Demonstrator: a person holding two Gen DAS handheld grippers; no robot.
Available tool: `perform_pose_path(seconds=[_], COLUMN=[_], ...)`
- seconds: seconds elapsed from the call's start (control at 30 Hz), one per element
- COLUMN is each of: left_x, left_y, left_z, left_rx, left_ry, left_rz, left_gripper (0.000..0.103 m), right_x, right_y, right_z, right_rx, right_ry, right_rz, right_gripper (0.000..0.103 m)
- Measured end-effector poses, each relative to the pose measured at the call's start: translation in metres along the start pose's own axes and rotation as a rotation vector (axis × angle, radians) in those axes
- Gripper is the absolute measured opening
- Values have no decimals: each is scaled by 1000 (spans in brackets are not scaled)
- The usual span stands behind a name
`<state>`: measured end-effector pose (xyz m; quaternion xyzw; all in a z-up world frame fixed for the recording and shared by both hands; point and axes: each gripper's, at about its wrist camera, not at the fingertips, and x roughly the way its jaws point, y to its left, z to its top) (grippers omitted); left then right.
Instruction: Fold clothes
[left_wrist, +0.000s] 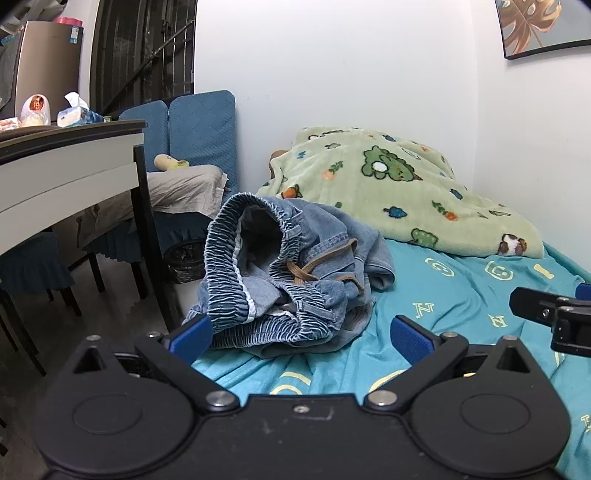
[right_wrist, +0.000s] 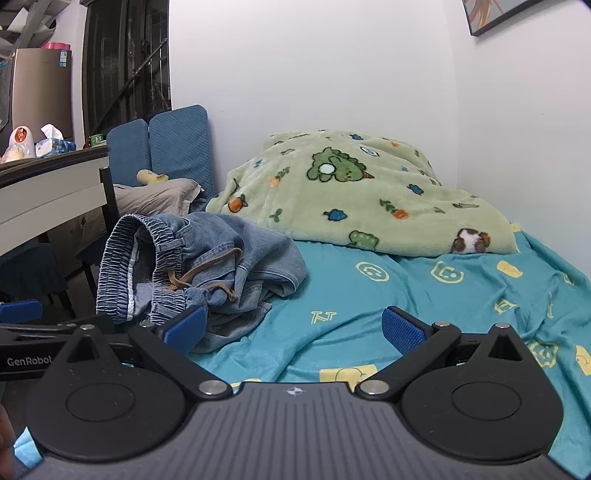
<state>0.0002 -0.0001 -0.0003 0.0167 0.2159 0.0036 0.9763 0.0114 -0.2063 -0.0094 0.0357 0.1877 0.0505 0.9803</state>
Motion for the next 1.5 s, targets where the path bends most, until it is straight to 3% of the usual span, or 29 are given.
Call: perform_pose_path(seconds=[0.2, 0.73, 1.5], left_x=[3, 5, 0], left_y=[-1, -3, -3], left_z=[-2, -4, 0], left_rx=[-16, -4, -6], left_ry=[3, 5, 24], left_rz=[-10, -20, -29], left_gripper=[103, 103, 103], right_x=[-4, 4, 5], right_y=[4, -6, -6], right_z=[0, -3, -3], right_rx=[-3, 66, 62], right_ry=[-29, 4, 17], right_rz=[-6, 12, 15], right_gripper=[103, 103, 103])
